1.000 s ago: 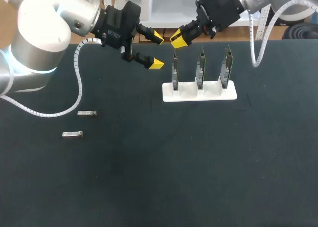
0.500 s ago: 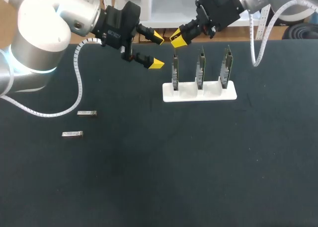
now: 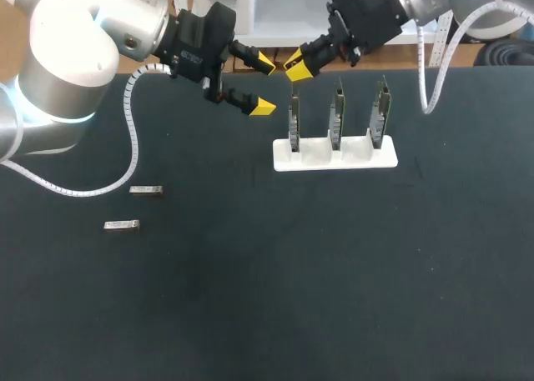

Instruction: Pick up the optical module with the left hand, and insert it into the network port with the right hand.

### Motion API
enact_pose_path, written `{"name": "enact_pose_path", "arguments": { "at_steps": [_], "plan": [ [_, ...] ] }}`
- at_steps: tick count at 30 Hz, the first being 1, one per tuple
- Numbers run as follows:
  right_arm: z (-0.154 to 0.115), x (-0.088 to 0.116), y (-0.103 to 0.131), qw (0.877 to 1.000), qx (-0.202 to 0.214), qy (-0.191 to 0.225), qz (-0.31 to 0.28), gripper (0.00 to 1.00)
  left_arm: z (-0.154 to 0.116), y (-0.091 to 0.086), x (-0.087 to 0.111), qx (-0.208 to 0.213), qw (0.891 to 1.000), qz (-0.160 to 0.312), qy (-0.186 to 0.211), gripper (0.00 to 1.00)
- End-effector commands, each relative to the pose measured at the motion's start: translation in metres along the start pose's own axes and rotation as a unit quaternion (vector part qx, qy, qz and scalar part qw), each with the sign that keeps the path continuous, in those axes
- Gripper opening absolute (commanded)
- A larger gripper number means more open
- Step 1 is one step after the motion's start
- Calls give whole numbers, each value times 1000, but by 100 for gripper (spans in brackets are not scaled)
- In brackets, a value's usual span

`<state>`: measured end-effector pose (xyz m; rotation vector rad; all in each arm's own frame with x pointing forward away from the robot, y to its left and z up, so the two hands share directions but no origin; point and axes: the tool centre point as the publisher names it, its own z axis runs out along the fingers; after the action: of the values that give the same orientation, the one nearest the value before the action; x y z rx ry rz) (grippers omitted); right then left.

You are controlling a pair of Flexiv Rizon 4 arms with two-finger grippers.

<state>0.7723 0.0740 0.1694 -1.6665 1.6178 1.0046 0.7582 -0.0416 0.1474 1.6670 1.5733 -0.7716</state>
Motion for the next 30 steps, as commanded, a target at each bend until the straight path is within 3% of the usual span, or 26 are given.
{"name": "enact_pose_path", "arguments": {
  "at_steps": [1, 30],
  "plan": [
    [-3, 1, 6, 1000, 6, -1, -1, 0, 0, 1, -1, 1, 1000, -1, 3, 100],
    [-2, 1, 3, 1000, 4, -2, 0, 0, 0, 1, -1, 1, 1000, -1, 3, 100]
  ]
}}
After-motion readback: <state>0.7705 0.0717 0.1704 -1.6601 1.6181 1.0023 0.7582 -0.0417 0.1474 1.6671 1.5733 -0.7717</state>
